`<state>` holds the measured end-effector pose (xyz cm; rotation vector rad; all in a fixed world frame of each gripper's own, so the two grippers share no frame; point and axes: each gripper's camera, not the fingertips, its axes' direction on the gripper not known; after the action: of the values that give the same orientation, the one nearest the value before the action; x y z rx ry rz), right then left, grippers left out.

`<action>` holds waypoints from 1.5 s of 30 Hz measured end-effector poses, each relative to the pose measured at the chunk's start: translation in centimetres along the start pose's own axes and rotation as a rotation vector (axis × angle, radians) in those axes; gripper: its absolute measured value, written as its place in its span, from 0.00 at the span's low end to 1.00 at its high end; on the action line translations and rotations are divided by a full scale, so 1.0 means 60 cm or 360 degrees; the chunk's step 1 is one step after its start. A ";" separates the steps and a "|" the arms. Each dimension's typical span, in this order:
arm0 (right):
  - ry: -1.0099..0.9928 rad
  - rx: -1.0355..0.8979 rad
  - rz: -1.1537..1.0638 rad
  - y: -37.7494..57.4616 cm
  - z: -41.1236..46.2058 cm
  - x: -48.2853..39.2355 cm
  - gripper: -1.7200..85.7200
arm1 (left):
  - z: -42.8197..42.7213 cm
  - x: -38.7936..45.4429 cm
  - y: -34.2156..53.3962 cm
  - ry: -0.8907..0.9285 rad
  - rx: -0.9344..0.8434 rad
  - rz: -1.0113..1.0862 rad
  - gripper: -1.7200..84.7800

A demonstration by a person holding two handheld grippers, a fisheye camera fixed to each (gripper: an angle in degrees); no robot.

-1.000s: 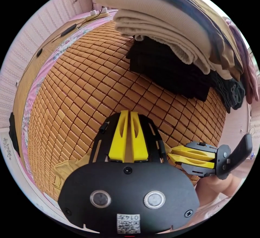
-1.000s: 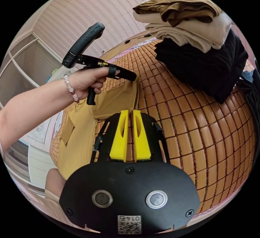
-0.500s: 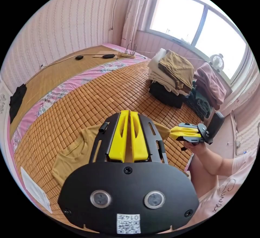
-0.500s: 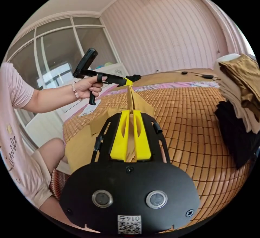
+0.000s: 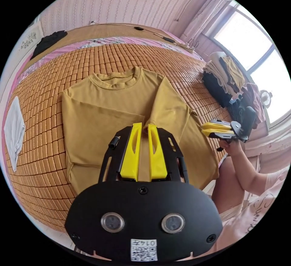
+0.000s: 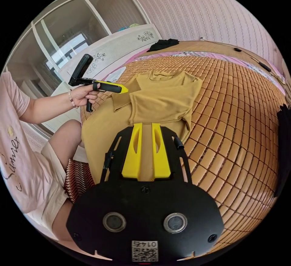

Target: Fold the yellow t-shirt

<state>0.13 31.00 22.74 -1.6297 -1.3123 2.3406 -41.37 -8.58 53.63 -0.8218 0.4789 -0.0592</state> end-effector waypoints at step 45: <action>0.0536 0.0044 0.0380 -0.437 -0.038 0.154 0.03 | -0.200 -0.501 -0.087 0.0068 0.0379 -0.0397 0.01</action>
<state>-13.69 53.46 31.72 -2.1569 -1.0662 2.0518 -72.67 -13.46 62.04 -0.6430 0.3985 -0.3584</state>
